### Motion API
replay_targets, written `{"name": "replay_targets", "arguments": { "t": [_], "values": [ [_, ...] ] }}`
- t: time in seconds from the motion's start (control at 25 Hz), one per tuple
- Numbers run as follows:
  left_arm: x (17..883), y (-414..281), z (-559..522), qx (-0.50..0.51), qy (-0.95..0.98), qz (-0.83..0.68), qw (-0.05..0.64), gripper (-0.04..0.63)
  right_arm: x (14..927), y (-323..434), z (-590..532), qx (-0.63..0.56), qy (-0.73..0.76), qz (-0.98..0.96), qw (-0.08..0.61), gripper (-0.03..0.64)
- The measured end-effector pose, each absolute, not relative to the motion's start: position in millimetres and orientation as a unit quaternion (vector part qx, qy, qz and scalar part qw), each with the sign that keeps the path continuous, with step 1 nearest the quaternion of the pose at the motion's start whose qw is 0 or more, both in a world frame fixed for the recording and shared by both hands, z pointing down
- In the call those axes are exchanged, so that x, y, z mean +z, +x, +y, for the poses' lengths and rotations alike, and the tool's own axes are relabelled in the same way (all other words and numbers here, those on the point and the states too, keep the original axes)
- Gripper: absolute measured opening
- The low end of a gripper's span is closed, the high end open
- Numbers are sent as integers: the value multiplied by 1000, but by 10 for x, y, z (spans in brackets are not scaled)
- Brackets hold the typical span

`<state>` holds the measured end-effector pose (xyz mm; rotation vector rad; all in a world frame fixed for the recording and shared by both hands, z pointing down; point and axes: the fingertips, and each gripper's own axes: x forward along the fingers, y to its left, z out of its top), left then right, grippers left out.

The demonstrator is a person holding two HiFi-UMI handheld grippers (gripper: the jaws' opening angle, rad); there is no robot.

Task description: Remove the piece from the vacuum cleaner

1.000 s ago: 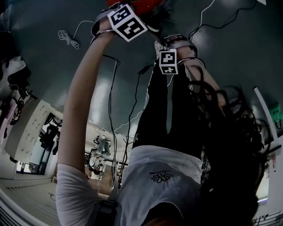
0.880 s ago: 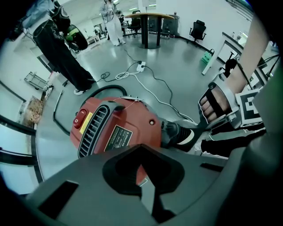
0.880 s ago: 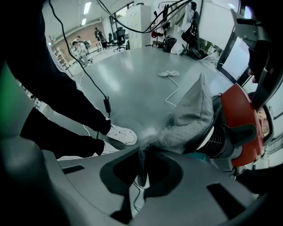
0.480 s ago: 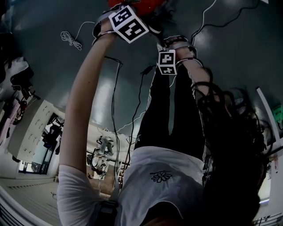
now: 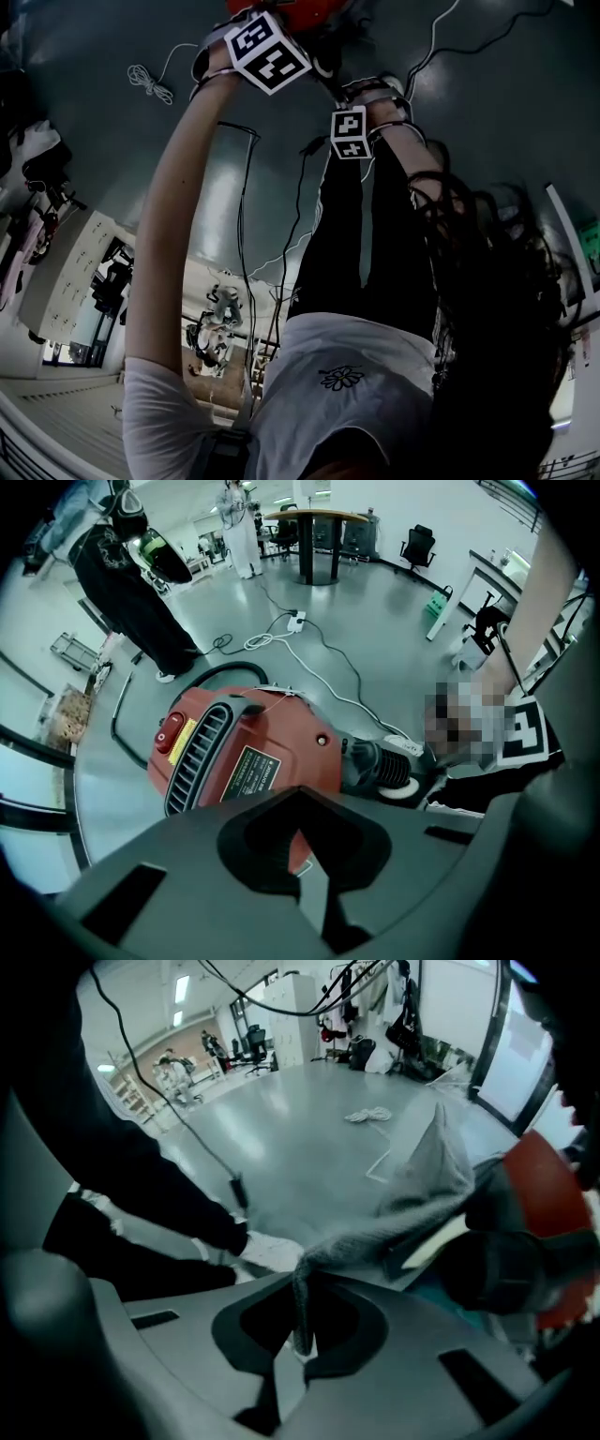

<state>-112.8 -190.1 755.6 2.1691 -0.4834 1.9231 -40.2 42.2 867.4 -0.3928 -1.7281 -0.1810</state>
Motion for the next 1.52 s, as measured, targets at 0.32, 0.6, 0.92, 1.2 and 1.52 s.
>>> {"name": "replay_targets", "arguments": {
  "t": [0.32, 0.6, 0.92, 1.2, 1.52],
  "values": [
    [7536, -1120, -1953, 621, 751, -199, 103, 0, 8948, 105, 728, 58, -122, -744, 654, 25],
    [7501, -1098, -1950, 618, 750, -212, 104, 0, 8887, 145, 594, 81, -97, -741, 659, 25],
    [7560, -1156, -1916, 617, 737, -255, 105, 0, 8698, -31, 607, 106, -70, -761, 636, 25],
    [6922, -1160, -1433, 445, 743, -429, 256, 0, 7625, -263, 97, 148, 32, -803, 577, 25],
    [4865, -1335, -1133, 237, 748, -562, 262, 0, 5788, -87, -444, 149, 164, -827, 516, 25]
  ]
}}
